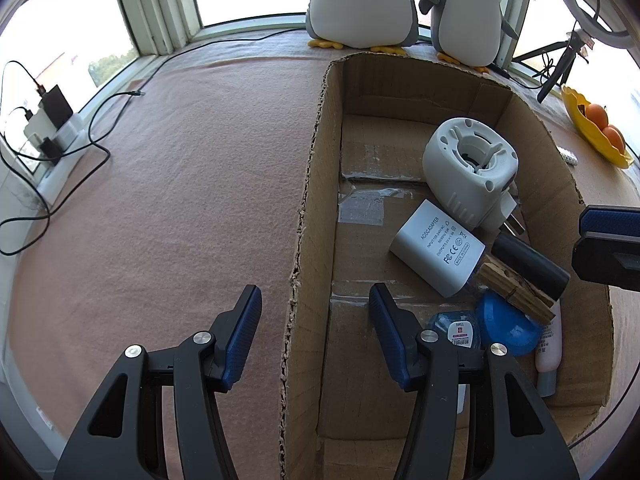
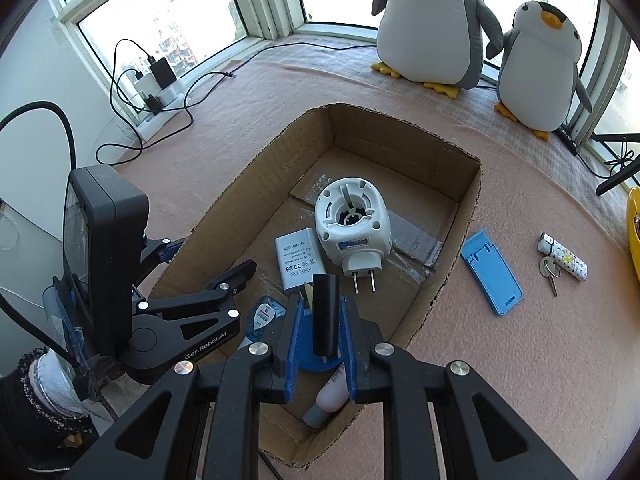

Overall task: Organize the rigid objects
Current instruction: 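Lower the black cylinder into the box and open the right gripper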

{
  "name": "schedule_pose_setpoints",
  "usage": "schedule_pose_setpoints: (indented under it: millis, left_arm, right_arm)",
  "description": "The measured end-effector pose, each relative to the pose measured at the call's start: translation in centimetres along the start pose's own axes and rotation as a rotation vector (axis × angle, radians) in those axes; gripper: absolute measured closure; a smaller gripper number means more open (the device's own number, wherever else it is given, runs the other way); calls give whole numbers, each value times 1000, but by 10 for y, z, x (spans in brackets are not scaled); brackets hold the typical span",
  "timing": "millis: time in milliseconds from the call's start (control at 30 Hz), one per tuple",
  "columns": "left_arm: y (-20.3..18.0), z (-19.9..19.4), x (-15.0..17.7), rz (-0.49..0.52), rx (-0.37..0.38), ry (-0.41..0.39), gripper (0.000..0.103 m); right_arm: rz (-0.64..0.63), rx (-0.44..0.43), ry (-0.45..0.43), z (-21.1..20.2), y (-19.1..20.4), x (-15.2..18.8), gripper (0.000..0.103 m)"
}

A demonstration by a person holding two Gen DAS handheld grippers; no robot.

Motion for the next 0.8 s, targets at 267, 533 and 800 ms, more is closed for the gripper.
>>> schedule_pose_setpoints:
  millis: [267,533,800]
  left_arm:
    - [0,0,1,1,0,0,47]
    - [0,0,1,1,0,0,47]
    - [0,0,1,0,0,-1,47]
  right_arm:
    - [-20,4,-20,-6,1,-1,63]
    - [2,-8,-41,-14,-8,0,57]
    - [33,0,-79,-30,-33,0,50]
Point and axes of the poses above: each gripper's, at about its wrist camera, not at the fingertips, and z roughly the way its jaws point, y to its left, x to its underside, the point moved 8 cm from there along z, roughly the way its jaws point, and after that the axes turned 4 degrees about -y, right-handed, at the moved point
